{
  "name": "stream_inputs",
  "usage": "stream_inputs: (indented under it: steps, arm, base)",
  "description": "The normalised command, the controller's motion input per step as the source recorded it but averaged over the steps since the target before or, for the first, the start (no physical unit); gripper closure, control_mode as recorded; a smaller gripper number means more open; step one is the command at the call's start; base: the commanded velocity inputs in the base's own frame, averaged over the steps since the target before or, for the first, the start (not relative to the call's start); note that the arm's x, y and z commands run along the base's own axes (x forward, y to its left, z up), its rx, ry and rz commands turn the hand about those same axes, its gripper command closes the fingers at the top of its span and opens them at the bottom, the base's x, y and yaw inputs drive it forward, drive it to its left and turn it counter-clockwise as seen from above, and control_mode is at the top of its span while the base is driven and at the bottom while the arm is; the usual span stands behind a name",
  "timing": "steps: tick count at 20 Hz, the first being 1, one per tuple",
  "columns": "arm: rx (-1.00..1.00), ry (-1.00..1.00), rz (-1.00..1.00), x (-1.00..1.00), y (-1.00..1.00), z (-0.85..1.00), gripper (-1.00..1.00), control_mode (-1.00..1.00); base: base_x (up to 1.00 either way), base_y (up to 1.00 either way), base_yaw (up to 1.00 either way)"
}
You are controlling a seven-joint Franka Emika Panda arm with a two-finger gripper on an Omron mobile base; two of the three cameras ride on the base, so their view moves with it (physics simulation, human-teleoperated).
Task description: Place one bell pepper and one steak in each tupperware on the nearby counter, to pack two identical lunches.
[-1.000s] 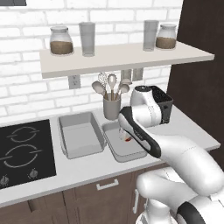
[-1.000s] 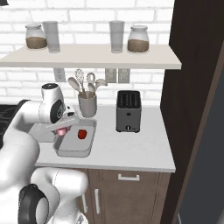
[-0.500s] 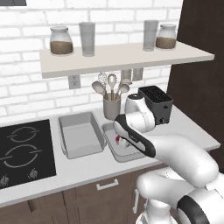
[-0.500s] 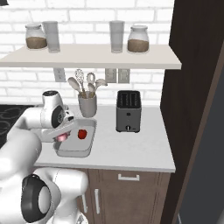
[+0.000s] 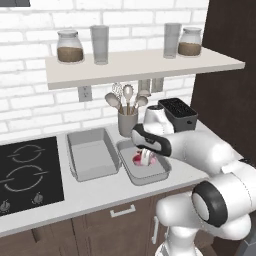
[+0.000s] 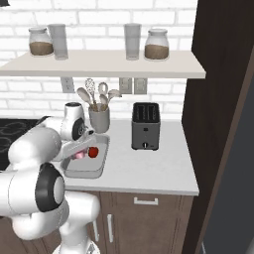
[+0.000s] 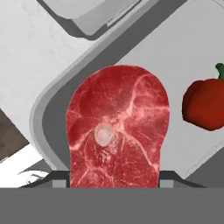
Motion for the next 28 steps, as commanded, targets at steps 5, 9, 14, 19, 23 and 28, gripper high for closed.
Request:
stream_inputs:
  steps: [5,9,14,19,23,28]
  arm:
    - [-0.04,0.22,0.09,0.01,0.03,-0.44,1.00,-1.00]
    - [-0.02,0.00,0.09,0.00,0.06,-0.54,1.00,-1.00]
    - [0.00,-0.03,0.04,0.02,0.00,-0.08,1.00,-1.00]
    - [0.00,-0.10,0.01,0.21,-0.05,0.00,1.00,-1.00]
    - [0.00,-0.08,0.00,0.35,-0.03,-0.06,1.00,-1.00]
    - [0.00,0.00,0.00,0.10,0.00,-0.35,1.00,-1.00]
  base:
    - [0.00,0.00,0.00]
    - [0.00,0.00,0.00]
    - [0.00,0.00,0.00]
    - [0.00,0.00,0.00]
    - [0.00,0.00,0.00]
    - [0.00,0.00,0.00]
